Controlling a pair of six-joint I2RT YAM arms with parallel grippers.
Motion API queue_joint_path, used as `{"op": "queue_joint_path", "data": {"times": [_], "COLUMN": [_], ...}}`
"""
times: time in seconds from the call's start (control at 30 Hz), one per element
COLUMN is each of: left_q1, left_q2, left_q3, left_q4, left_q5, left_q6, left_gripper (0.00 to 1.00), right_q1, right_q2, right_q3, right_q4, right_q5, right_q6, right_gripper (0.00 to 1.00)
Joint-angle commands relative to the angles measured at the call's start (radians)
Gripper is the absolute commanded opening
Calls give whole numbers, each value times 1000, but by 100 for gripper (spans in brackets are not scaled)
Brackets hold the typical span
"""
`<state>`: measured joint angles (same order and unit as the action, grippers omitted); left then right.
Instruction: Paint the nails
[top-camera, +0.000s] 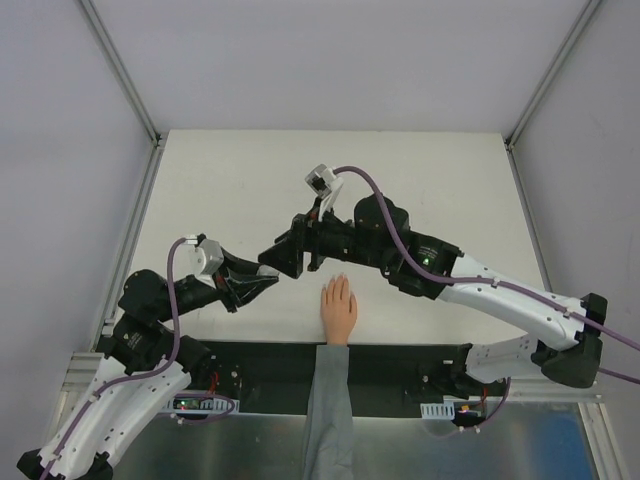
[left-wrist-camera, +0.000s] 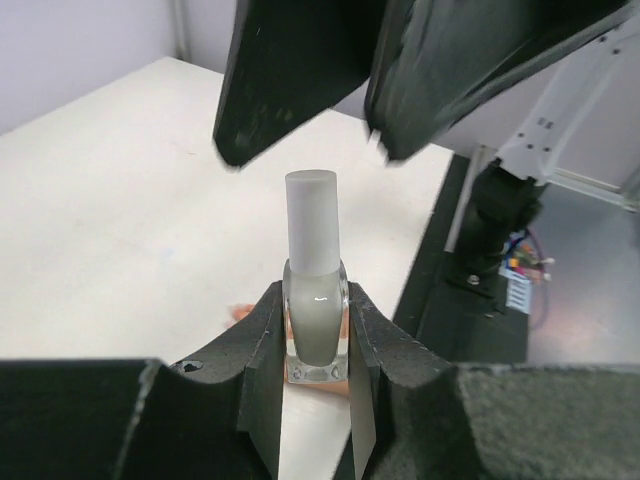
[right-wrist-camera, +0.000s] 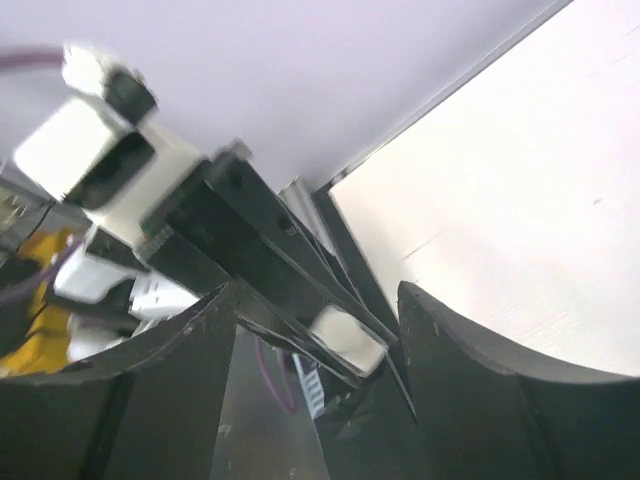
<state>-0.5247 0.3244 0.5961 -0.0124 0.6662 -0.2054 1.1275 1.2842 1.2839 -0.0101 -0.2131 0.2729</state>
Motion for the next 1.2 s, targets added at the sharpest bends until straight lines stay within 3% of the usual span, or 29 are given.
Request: {"op": "queue_joint_path", "data": {"times": [0.0,0.1,0.37,0.47,0.6,0.67,0.73,0.77,0.8,0.83,0.9,1.03,1.17], "left_q1": [-8,-8,-8,-8,-8,-8,-8,-8,-8,-8,-8,-8,-8], "left_q2": [-15,-30,-41,-44,-42,-30,-12,28,65,111,212,194,180], "left_q3": [14,8,-4,-7,-2,11,45,65,91,153,189,174,160], "left_q4": [-12,-8,9,9,6,0,-1,0,9,9,9,9,9], "left_q5": [-146,-192,-209,-205,-208,-180,-3,118,417,503,614,549,437], "left_q6": [136,150,147,144,123,95,80,75,54,-25,-72,-65,-49], "left_gripper": [0,0,0,0,0,0,0,0,0,0,0,0,0], "right_q1": [92,116,137,140,140,138,121,56,11,-27,-81,-89,-101], "right_q2": [72,137,230,245,230,195,156,111,86,72,73,47,14], "right_q3": [172,255,319,330,298,266,195,157,108,45,74,37,-41], "right_q4": [-267,-329,-303,-294,-284,-266,-210,-164,-40,5,-58,36,189], "right_q5": [420,524,520,511,497,486,320,80,-542,-602,-714,-730,-633], "right_q6": [-40,-22,-14,-15,-18,-70,-186,-289,-398,-349,-359,-298,-207], "right_gripper": [67,63,50,34,0,0,0,0,0,0,0,0,0]}}
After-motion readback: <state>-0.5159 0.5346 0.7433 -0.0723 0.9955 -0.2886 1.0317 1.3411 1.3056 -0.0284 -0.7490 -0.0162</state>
